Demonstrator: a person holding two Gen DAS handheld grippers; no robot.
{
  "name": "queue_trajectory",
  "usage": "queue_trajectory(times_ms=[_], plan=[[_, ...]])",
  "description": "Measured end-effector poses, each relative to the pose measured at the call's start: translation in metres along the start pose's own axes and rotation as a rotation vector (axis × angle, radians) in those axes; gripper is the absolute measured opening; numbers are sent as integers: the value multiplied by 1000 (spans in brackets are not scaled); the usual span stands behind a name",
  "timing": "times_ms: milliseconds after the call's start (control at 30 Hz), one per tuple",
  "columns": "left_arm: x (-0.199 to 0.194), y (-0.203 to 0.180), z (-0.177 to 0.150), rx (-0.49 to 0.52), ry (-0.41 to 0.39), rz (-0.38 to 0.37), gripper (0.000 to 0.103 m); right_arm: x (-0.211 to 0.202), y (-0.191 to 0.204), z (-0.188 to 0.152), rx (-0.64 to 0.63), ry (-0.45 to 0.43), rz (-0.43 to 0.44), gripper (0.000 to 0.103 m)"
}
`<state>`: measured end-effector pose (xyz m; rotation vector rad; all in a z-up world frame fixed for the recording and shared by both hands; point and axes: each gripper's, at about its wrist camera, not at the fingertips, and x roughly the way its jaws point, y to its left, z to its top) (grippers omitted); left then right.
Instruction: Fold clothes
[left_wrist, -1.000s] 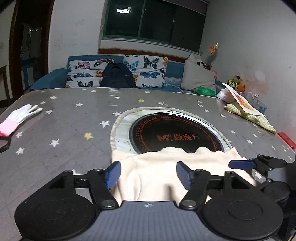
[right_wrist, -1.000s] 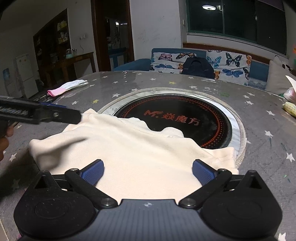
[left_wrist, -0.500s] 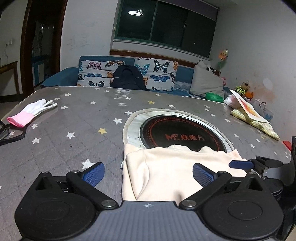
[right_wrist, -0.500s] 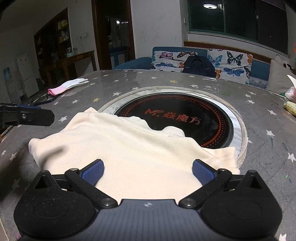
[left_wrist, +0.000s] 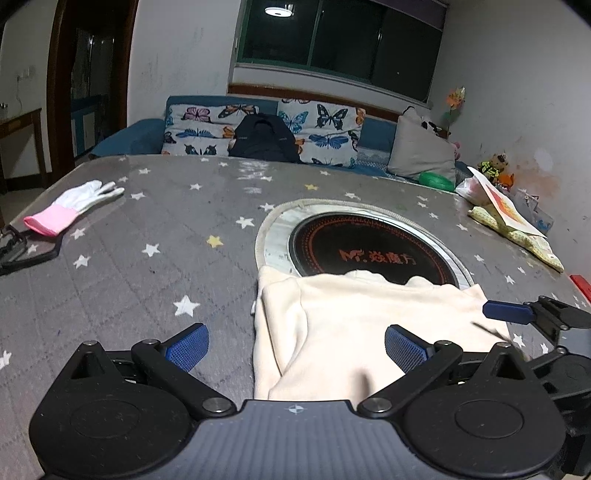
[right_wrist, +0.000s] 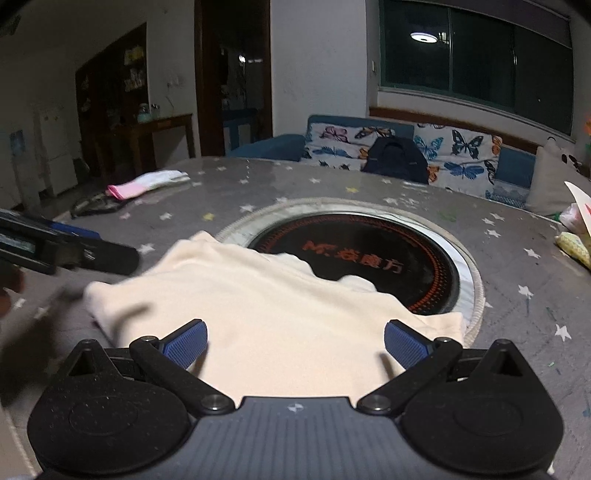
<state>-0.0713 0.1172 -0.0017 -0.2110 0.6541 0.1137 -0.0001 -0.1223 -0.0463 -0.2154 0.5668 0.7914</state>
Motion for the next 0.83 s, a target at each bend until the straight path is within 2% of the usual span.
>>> queue_trajectory(times_ms=[300,833], plan=[[3,-5,-5,9,31,32,103,-16,21,1,-17,-42,22,103],[4,-6,-5,19,12,61,103,-15,32,-11,-25,-43,24,103]])
